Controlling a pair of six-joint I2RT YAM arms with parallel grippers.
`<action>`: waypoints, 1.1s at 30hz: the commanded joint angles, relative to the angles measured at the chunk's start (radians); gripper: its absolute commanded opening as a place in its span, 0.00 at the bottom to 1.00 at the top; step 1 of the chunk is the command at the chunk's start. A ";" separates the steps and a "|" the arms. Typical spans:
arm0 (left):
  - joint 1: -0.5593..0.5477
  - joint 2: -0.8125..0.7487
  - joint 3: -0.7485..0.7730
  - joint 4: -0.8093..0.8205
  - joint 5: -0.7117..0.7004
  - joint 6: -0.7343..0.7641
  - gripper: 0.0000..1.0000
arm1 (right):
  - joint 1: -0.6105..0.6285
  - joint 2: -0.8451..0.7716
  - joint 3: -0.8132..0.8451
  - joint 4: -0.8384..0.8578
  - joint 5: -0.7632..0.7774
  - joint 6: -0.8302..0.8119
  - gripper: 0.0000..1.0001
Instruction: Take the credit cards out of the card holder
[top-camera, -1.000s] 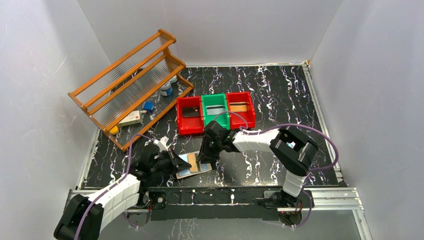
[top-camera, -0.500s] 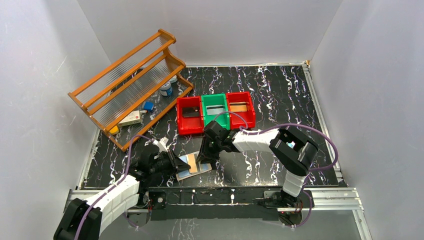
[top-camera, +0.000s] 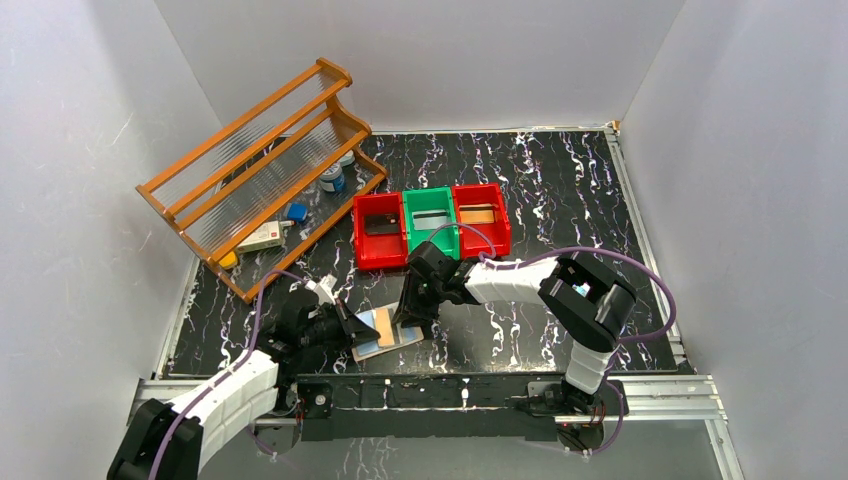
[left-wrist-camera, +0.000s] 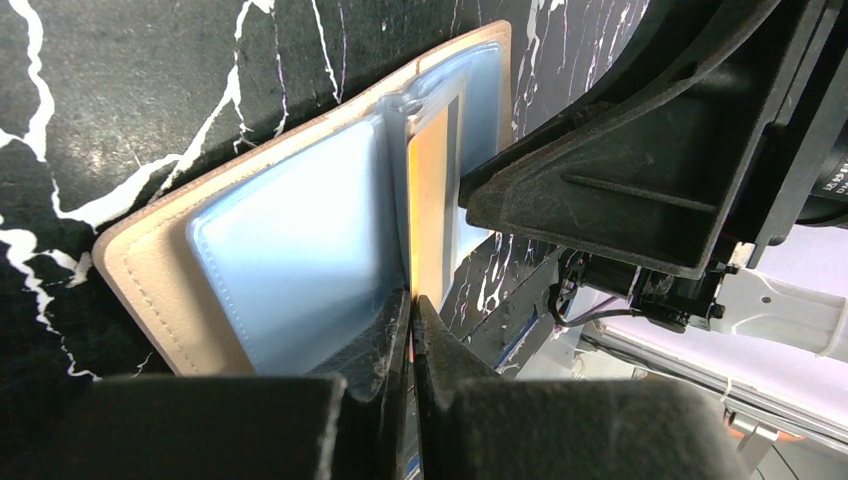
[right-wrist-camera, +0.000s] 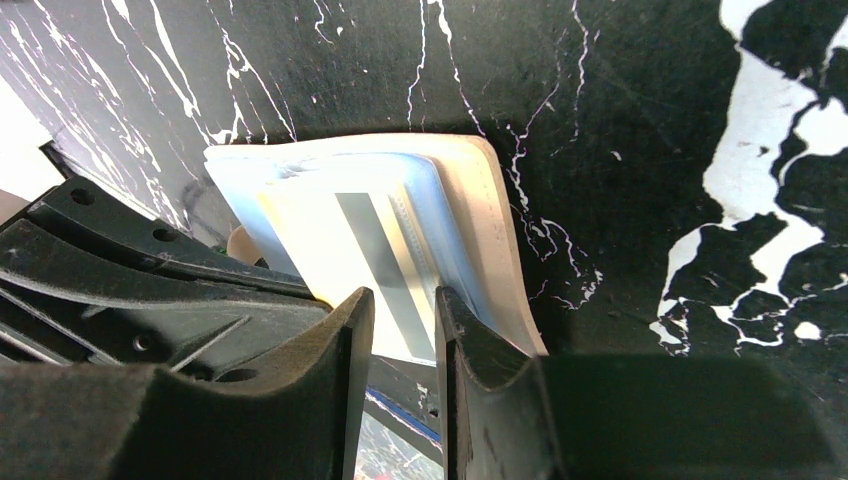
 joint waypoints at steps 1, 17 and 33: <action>-0.003 -0.037 0.054 -0.090 0.002 0.039 0.00 | 0.002 0.064 -0.027 -0.108 0.078 -0.025 0.38; -0.003 -0.037 0.154 -0.343 -0.100 0.147 0.00 | 0.000 0.059 -0.019 -0.099 0.074 -0.031 0.38; -0.003 -0.012 0.169 -0.295 -0.063 0.144 0.00 | 0.011 -0.089 0.061 0.030 0.021 -0.151 0.41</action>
